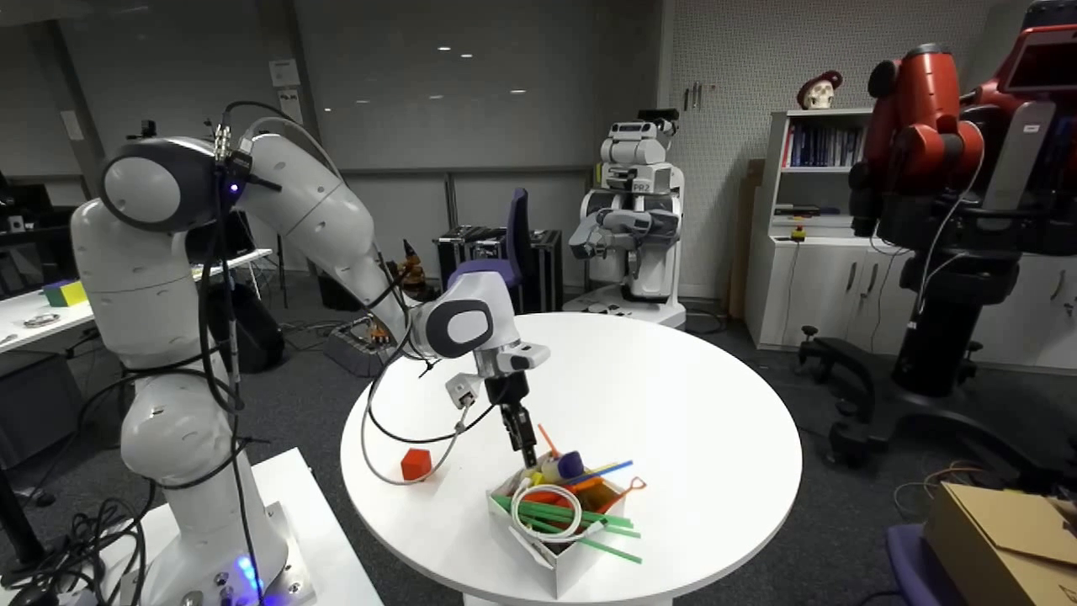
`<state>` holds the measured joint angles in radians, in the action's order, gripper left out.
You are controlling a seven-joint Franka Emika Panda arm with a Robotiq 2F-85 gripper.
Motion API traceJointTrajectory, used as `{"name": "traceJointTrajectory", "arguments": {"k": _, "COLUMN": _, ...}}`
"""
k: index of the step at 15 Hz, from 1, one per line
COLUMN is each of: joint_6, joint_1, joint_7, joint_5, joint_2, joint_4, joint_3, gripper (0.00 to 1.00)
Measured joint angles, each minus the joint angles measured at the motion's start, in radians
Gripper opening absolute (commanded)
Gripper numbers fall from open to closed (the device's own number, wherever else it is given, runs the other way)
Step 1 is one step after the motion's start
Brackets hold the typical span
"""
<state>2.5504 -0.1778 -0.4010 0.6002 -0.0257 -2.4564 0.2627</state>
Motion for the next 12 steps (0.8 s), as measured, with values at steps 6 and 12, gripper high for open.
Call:
{"name": "traceJointTrajectory", "arguments": {"k": 6, "joint_6": -0.019, "joint_1": 0.077, "joint_7": 0.003, "joint_5": 0.065, "joint_2": 0.095, "joint_4": -0.223, "joint_3": -0.156, "gripper": 1.0}}
{"name": "traceJointTrajectory", "arguments": {"k": 12, "joint_6": 0.001, "joint_1": 0.133, "joint_7": 0.147, "joint_5": 0.087, "joint_2": 0.111, "joint_4": -0.326, "joint_3": -0.243, "gripper": 1.0}}
